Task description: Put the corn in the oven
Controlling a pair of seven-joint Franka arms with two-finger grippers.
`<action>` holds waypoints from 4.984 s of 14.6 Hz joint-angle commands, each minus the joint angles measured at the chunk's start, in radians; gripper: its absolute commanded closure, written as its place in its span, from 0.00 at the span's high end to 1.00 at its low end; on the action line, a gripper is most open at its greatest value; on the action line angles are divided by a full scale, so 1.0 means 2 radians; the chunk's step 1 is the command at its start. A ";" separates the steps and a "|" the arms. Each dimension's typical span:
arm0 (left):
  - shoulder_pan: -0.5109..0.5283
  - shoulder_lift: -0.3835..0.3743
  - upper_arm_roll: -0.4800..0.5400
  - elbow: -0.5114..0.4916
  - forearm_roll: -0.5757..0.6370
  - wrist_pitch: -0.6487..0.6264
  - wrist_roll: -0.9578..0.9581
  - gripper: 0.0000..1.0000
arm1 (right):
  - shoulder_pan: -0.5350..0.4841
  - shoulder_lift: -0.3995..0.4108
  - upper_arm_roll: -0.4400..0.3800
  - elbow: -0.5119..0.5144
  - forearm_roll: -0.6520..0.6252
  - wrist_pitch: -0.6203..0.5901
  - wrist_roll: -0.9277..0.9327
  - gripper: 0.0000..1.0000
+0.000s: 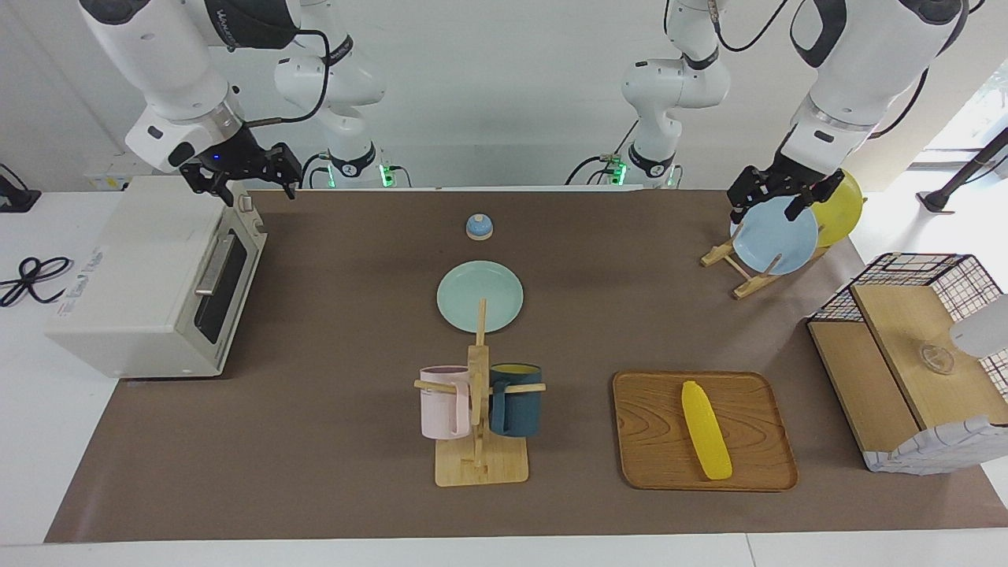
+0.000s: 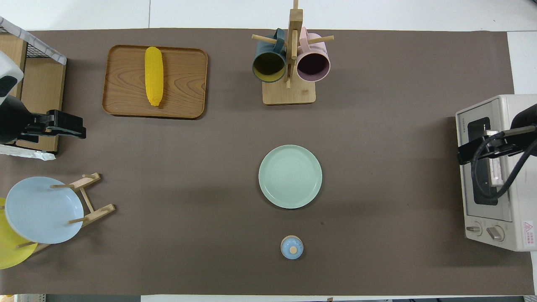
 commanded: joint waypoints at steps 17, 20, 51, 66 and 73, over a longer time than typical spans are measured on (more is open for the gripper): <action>-0.001 0.009 -0.002 -0.007 -0.001 0.035 0.003 1.00 | -0.027 -0.043 0.001 -0.116 0.027 0.103 0.000 0.00; -0.001 0.037 -0.001 -0.004 -0.018 0.068 0.000 1.00 | -0.032 -0.045 0.001 -0.144 0.003 0.149 -0.013 0.00; -0.034 0.462 0.021 0.280 -0.015 0.275 -0.003 1.00 | -0.121 -0.020 0.003 -0.237 -0.003 0.272 -0.094 0.00; -0.053 0.357 0.019 0.228 -0.039 0.192 -0.062 0.00 | -0.048 0.036 0.004 -0.291 0.002 0.392 -0.016 0.00; -0.141 0.153 0.017 0.021 -0.040 0.151 -0.179 0.00 | -0.028 0.034 0.005 -0.341 0.003 0.451 -0.006 0.00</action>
